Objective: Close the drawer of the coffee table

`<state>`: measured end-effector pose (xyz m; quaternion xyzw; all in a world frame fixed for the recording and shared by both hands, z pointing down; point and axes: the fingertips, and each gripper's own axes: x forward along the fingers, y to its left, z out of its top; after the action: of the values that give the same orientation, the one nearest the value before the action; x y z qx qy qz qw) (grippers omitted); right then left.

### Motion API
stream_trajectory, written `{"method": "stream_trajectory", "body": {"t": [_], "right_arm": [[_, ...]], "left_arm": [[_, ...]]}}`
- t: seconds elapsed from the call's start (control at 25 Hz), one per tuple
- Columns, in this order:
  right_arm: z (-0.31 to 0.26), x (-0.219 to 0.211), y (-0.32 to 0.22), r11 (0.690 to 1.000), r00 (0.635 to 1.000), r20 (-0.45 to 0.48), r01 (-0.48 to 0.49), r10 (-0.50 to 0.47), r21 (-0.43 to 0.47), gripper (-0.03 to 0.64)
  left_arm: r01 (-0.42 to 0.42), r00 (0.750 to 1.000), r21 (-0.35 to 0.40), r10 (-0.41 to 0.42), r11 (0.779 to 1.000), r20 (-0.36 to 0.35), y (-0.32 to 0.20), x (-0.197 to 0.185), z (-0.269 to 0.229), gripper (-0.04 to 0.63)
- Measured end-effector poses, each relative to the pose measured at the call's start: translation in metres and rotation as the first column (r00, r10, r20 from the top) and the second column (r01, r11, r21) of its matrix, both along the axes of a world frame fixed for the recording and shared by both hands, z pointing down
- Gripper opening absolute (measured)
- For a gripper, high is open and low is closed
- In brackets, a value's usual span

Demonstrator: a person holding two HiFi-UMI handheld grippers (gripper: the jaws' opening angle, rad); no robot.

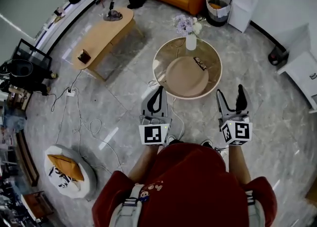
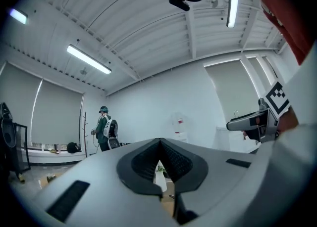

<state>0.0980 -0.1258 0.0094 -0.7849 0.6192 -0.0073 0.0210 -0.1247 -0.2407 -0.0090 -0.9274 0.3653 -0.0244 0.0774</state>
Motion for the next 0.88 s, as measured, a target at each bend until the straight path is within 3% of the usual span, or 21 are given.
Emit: {"method": "stream_trajectory", "body": {"t": [0.2, 0.4, 0.48, 0.56, 0.72, 0.88], "right_arm": [[-0.005, 0.005, -0.008, 1.000, 1.000, -0.025, 0.001, 0.000, 0.004, 0.382], [-0.011, 0.006, -0.016, 1.000, 0.999, -0.022, 0.029, -0.028, 0.009, 0.367], [-0.015, 0.004, -0.020, 0.999, 0.999, -0.027, 0.038, -0.037, 0.012, 0.305], [-0.020, 0.001, -0.023, 0.999, 0.998, -0.035, 0.044, -0.043, 0.022, 0.180], [-0.035, -0.002, -0.024, 0.997, 0.997, -0.063, 0.052, -0.048, 0.064, 0.061], [-0.039, 0.004, -0.022, 0.998, 0.997, -0.074, 0.033, -0.029, 0.061, 0.026]], "left_arm": [[0.073, 0.994, 0.024, -0.071, 0.997, -0.083, -0.016, -0.016, -0.011, 0.012], [0.076, 0.993, 0.042, -0.072, 0.996, -0.091, -0.023, -0.017, -0.014, 0.012], [0.079, 0.993, 0.036, -0.075, 0.996, -0.093, -0.027, -0.018, -0.014, 0.012], [0.084, 0.993, 0.027, -0.082, 0.996, -0.089, -0.029, -0.019, -0.015, 0.012], [0.091, 0.994, 0.023, -0.090, 0.996, -0.060, -0.028, -0.020, -0.016, 0.012], [0.073, 0.997, 0.011, -0.073, 0.997, -0.019, -0.022, -0.015, -0.013, 0.012]]}}
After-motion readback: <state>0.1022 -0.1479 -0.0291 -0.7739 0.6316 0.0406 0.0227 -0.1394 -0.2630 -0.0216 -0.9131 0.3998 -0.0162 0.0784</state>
